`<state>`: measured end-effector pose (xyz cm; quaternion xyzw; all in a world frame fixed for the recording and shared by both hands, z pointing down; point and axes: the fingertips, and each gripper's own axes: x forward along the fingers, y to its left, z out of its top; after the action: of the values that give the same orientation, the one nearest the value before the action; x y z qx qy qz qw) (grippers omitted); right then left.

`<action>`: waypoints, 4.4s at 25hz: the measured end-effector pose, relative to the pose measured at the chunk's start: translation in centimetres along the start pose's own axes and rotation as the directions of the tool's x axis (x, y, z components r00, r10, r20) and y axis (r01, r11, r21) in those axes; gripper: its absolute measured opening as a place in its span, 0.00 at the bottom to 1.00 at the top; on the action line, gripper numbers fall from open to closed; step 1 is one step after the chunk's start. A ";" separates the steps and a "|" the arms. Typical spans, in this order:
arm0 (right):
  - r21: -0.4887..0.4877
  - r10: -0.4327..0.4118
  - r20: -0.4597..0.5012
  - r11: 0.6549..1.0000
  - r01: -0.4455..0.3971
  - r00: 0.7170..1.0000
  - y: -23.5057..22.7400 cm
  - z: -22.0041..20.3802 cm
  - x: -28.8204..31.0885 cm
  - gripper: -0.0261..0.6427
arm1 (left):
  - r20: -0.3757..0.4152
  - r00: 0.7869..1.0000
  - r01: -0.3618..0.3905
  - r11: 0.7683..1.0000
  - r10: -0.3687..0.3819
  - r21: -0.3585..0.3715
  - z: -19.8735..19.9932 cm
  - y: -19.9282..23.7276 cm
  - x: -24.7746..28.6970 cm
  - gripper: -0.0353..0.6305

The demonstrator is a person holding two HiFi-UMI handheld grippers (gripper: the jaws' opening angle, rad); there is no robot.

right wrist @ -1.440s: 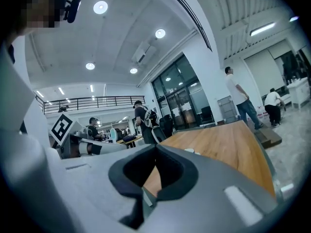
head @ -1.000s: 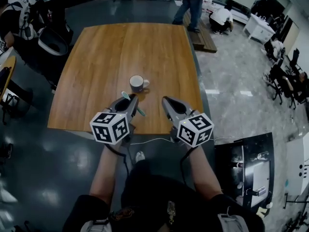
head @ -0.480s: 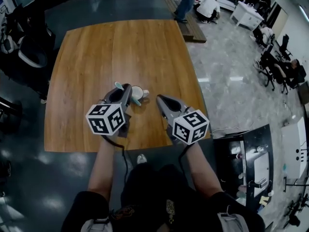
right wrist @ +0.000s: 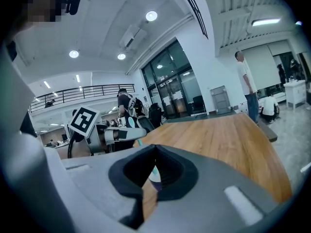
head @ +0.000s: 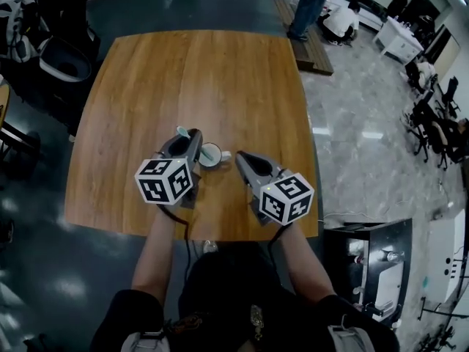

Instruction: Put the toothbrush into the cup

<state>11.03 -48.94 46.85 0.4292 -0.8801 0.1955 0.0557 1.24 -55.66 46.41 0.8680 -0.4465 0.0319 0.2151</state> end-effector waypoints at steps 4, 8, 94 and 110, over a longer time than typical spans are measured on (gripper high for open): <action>0.007 0.041 -0.022 0.999 -0.040 0.999 -1.1 0.1 2.0 0.04 | -0.028 0.998 -0.064 0.998 0.063 -0.009 -1.2 2.3 1.1 0.09; 0.014 0.084 -0.049 0.996 -0.084 0.995 -2.1 -0.4 3.2 0.04 | -0.068 0.990 -0.128 0.992 0.126 -0.021 -3.5 3.6 2.0 0.09; -0.126 0.124 0.193 0.987 -0.101 0.973 11.1 2.9 -14.9 0.04 | 0.106 0.994 -0.012 0.994 0.001 0.109 -2.8 -17.7 -16.2 0.06; -0.106 0.170 0.245 0.983 -0.148 0.955 12.8 2.7 -20.8 0.04 | 0.115 0.993 -0.026 0.991 0.011 0.133 -3.6 -23.5 -19.2 0.06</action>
<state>14.30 -27.65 35.05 0.3756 -0.9192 0.1048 -0.0544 8.82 -27.66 36.80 0.8767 -0.4628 0.0143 0.1300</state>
